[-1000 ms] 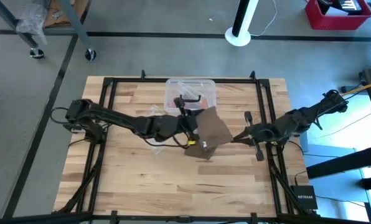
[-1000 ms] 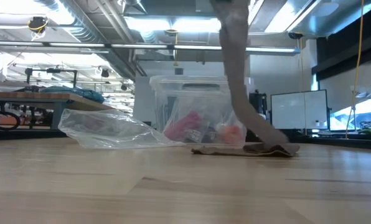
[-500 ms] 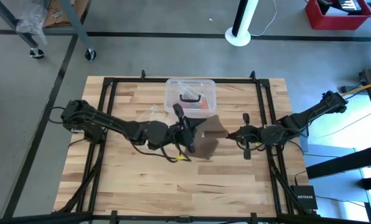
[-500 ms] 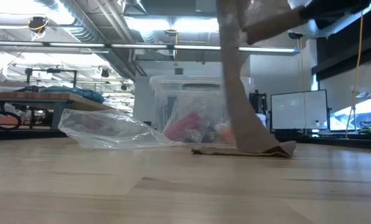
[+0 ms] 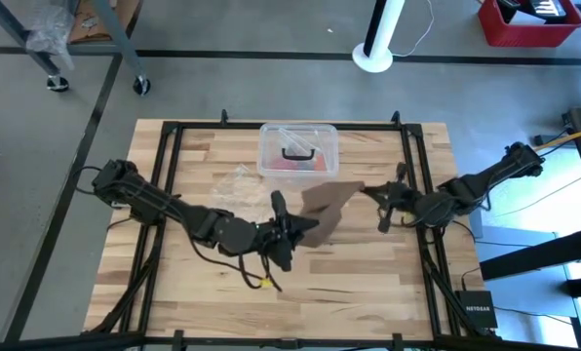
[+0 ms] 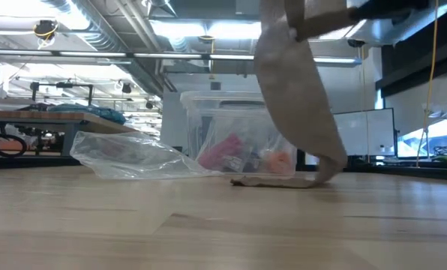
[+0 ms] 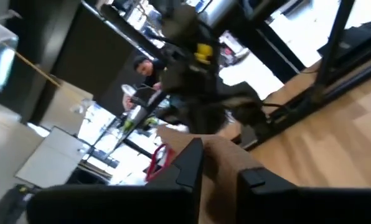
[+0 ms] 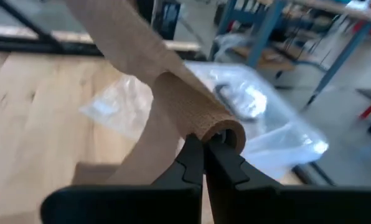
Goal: Roll bandage
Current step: Roll the brown bandage
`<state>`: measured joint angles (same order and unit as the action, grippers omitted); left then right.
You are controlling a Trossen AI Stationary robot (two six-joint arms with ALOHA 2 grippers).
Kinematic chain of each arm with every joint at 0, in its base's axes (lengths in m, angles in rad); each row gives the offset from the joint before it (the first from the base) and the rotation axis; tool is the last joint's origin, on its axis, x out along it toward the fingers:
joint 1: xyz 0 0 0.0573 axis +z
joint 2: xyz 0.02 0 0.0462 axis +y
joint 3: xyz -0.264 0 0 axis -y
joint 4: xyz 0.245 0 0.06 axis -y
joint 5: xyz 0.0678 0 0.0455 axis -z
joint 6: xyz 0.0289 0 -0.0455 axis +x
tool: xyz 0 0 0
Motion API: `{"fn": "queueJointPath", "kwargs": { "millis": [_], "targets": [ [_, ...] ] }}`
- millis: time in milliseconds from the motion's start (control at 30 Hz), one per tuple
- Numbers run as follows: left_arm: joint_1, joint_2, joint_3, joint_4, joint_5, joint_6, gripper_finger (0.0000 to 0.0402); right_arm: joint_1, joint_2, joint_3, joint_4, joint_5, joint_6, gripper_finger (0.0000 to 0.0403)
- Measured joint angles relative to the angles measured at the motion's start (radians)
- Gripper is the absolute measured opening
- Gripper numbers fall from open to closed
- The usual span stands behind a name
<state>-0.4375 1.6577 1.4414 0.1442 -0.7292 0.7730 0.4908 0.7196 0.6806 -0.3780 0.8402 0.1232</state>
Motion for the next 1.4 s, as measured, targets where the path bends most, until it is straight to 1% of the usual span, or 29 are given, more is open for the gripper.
{"fn": "queueJointPath", "kwargs": {
  "millis": [267,400,533,567,633,733,833,933,1000,1133,1233,1333,1400],
  "targets": [
    [-0.003,0.000,0.000,-0.133,0.005,-0.151,0.0068,0.000,-0.033,0.125,0.002,0.021,-0.134,0.0005],
    [0.019,0.001,0.000,-0.186,-0.010,-0.206,0.0084,0.000,-0.035,0.189,-0.012,-0.021,-0.181,0.0005],
    [0.049,0.001,0.000,-0.271,-0.022,-0.273,0.0093,0.000,-0.035,0.213,-0.029,-0.047,-0.222,0.0005],
    [0.055,0.001,0.000,-0.288,-0.040,-0.283,0.0094,0.000,-0.035,0.215,-0.042,-0.051,-0.229,0.0005],
    [0.061,0.002,-0.001,-0.289,-0.115,-0.279,0.0094,0.000,-0.035,0.217,-0.060,-0.083,-0.233,0.0005],
    [0.061,0.002,0.012,-0.219,-0.227,-0.226,0.0093,0.000,-0.035,0.218,-0.102,-0.128,-0.233,0.0005],
    [0.077,0.002,0.043,-0.156,-0.238,-0.222,0.0100,0.000,-0.028,0.218,-0.132,-0.137,-0.231,0.0005],
    [0.115,0.002,0.063,-0.183,-0.196,-0.300,0.0122,0.000,-0.014,0.218,-0.149,-0.137,-0.229,0.0005],
    [0.151,0.002,0.070,-0.248,-0.147,-0.363,0.0143,0.000,-0.008,0.218,-0.160,-0.143,-0.229,0.0005],
    [0.234,0.002,0.085,-0.411,-0.047,-0.535,0.0182,0.000,0.002,0.218,-0.178,-0.145,-0.230,0.0005],
    [0.298,-0.001,0.088,-0.494,0.117,-0.656,0.0202,0.000,0.006,0.218,-0.189,-0.145,-0.228,0.0005],
    [0.349,-0.001,0.088,-0.529,0.278,-0.724,0.0209,0.000,0.009,0.218,-0.201,-0.145,-0.228,0.0005],
    [0.369,-0.002,0.088,-0.544,0.336,-0.744,0.0206,0.000,0.011,0.218,-0.201,-0.145,-0.227,0.0005]
  ]
}}
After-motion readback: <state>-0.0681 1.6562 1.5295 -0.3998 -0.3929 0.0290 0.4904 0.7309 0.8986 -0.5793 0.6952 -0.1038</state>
